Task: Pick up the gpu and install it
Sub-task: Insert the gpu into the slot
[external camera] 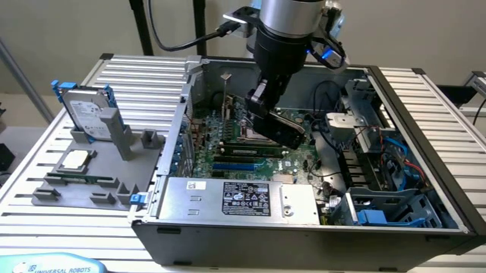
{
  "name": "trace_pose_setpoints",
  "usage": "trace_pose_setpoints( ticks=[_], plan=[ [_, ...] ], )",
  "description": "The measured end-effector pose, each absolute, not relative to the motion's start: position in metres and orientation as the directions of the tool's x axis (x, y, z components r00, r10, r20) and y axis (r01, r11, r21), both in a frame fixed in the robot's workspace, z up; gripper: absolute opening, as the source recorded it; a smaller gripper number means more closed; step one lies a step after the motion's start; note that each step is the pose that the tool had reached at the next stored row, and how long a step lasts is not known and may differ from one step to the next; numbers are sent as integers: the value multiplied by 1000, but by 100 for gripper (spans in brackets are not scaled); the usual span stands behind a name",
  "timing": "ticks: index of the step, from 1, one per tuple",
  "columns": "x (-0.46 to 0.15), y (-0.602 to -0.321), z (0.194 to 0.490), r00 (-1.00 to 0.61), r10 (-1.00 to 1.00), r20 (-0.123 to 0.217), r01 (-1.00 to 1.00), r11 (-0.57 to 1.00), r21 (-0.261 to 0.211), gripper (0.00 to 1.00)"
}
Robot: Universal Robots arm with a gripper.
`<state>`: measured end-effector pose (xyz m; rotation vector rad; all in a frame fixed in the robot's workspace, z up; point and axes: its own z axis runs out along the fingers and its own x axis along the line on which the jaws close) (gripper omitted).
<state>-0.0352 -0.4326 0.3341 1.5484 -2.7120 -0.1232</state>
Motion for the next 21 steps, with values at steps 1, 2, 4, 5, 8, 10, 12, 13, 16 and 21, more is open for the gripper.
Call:
trace_pose_setpoints(
  ticks=[1,2,4,5,8,10,12,13,16,21],
  plan=[
    [-35,-433,333,-493,-870,-25,-868,490,76,27],
    [-35,-433,333,-476,-879,-25,-878,473,76,27],
    [-35,-433,331,-444,-895,-25,-894,442,76,27],
    [-35,-433,330,-428,-903,-25,-902,425,76,27],
    [-35,-433,328,-378,-925,-25,-924,376,75,27],
    [-35,-433,325,-345,-938,-26,-937,342,75,27],
    [-35,-433,323,-309,-951,-26,-949,307,74,27],
    [-35,-433,321,-292,-956,-26,-954,290,73,27],
    [-35,-433,318,-241,-970,-27,-968,239,70,27],
    [-37,-433,312,-188,-982,-29,-981,186,60,27]
  ],
)
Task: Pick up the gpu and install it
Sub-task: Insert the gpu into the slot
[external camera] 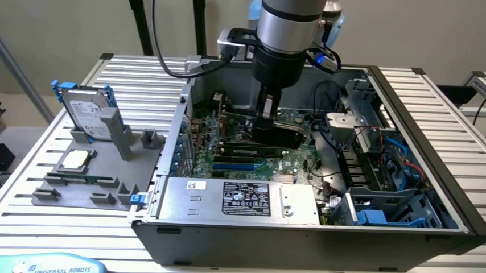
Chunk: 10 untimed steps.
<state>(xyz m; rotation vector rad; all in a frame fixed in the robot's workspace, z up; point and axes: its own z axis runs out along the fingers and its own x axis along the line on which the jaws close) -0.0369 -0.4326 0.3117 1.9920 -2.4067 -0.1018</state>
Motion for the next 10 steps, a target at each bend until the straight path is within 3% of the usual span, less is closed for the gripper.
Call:
trace_pose_setpoints(
  ticks=[10],
  plan=[
    [-55,-433,303,-146,-989,-32,-989,144,46,27]
  ],
)
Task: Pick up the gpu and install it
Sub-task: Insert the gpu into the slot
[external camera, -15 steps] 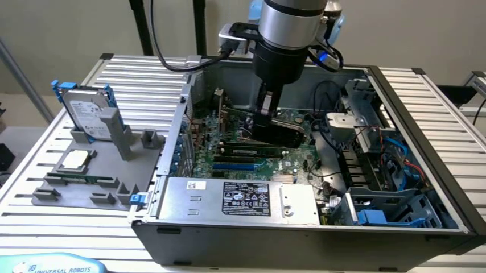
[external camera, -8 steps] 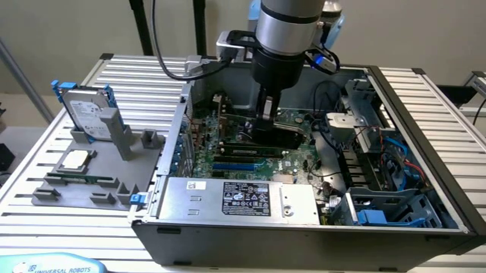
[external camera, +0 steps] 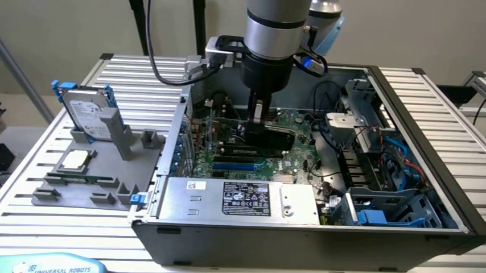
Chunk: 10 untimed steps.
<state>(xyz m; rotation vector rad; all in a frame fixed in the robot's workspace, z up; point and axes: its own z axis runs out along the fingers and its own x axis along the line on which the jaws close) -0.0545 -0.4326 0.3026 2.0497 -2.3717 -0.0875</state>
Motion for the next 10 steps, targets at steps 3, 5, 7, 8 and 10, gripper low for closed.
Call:
trace_pose_setpoints(
  ticks=[3,5,7,8,10],
  plan=[
    [-57,-433,301,-123,-992,-32,-992,121,46,27],
    [-58,-434,300,-106,-994,-33,-994,104,46,27],
    [-58,-435,298,-89,-995,-34,-995,88,46,27],
    [-59,-435,297,-82,-996,-35,-996,80,46,27],
    [-60,-437,295,-69,-997,-38,-997,68,46,27]
  ],
)
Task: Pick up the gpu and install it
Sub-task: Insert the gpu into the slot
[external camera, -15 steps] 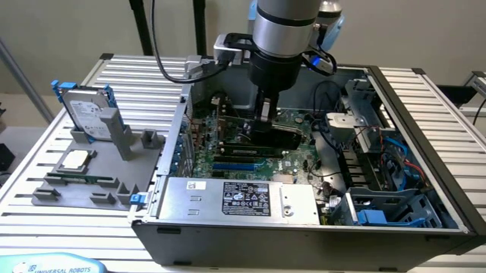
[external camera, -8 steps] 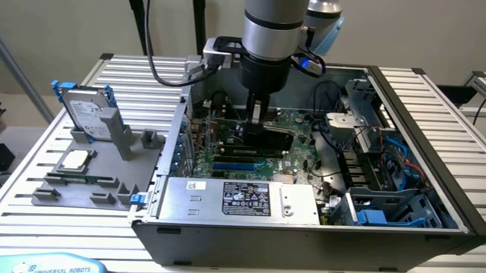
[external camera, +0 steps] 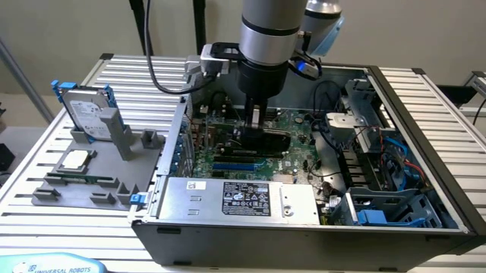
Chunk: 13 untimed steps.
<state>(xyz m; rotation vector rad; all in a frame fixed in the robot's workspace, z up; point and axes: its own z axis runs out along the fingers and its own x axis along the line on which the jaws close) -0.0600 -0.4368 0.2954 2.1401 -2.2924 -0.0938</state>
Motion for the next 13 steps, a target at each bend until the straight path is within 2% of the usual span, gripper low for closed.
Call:
trace_pose_setpoints(
  ticks=[13],
  plan=[
    [-83,-450,279,-31,-997,-70,-998,28,48,27]
  ],
)
